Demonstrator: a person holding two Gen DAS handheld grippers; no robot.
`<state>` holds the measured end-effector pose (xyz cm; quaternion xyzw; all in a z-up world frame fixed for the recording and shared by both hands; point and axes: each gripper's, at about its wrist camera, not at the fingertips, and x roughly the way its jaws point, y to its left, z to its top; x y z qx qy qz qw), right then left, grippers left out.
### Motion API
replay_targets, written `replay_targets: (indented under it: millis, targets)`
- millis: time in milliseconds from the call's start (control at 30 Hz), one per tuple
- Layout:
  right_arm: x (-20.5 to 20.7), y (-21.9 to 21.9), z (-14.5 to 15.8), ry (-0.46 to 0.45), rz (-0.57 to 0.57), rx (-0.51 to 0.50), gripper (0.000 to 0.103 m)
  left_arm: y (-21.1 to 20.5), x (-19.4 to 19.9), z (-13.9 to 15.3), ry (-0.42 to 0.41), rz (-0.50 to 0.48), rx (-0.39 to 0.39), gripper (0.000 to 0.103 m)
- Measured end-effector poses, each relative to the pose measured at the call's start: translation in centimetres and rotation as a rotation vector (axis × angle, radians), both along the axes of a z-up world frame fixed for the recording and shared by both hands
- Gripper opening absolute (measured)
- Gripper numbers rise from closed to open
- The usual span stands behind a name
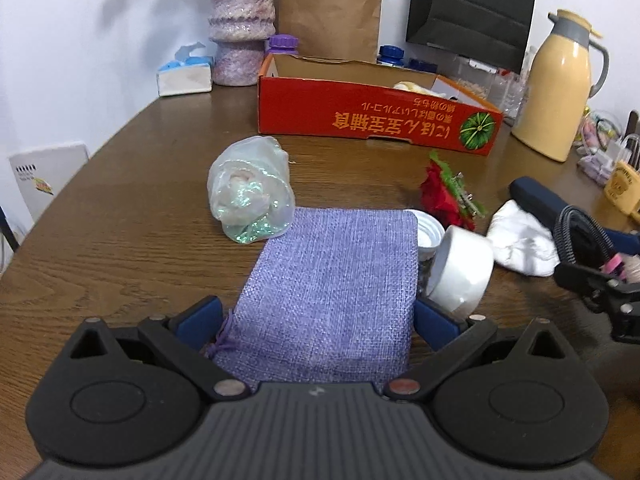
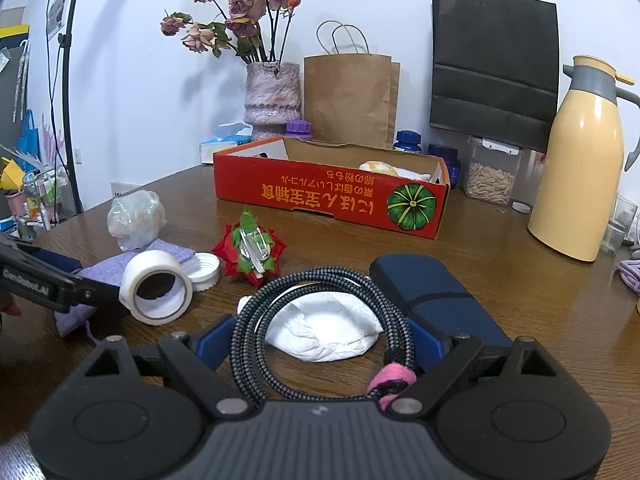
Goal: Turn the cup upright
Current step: 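Grasp the purple cloth bag with the left gripper while the right grips the black cable, then carry the purple bag with the left gripper while the right carries the cable to the red box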
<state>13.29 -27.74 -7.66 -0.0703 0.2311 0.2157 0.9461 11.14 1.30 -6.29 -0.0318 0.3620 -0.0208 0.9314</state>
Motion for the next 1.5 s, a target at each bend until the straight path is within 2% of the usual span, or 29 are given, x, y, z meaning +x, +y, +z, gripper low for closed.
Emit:
replay_targets:
  millis: [133,333,567,667,833,900,933,1167,1500]
  targets:
    - [0.0,0.1,-0.1,0.001,0.001,0.0,0.09,-1.0,0.0,-0.5,-0.008,-0.001,0.07,0.103]
    - [0.0,0.1,-0.1,0.001,0.001,0.002,0.09,-1.3,-0.1,-0.6,-0.022,0.015,0.073,0.1]
    - [0.0,0.1,-0.1,0.001,0.002,0.002,0.09,-1.4,-0.8,-0.1,-0.055,0.052,0.067,0.072]
    - [0.0,0.2,-0.1,0.001,0.002,0.002,0.09,-1.4,-1.1,0.0,-0.07,0.068,0.074,0.056]
    - [0.0,0.1,-0.1,0.002,0.002,0.001,0.09,-1.5,-1.5,0.6,-0.099,0.069,0.082,0.035]
    - [0.0,0.2,-0.2,0.003,0.002,0.0,0.09,-1.5,-1.7,0.7,-0.107,0.064,0.08,0.023]
    - [0.0,0.2,-0.2,0.003,0.002,-0.001,0.09,-1.5,-1.7,0.8,-0.112,0.061,0.077,0.02]
    - [0.0,0.1,-0.1,0.002,-0.005,0.0,0.09,-1.5,-2.3,1.8,-0.153,0.04,0.075,0.013]
    - [-0.6,0.4,0.3,-0.031,0.0,0.006,0.09,-1.8,-2.6,3.9,-0.206,0.019,0.066,0.012]
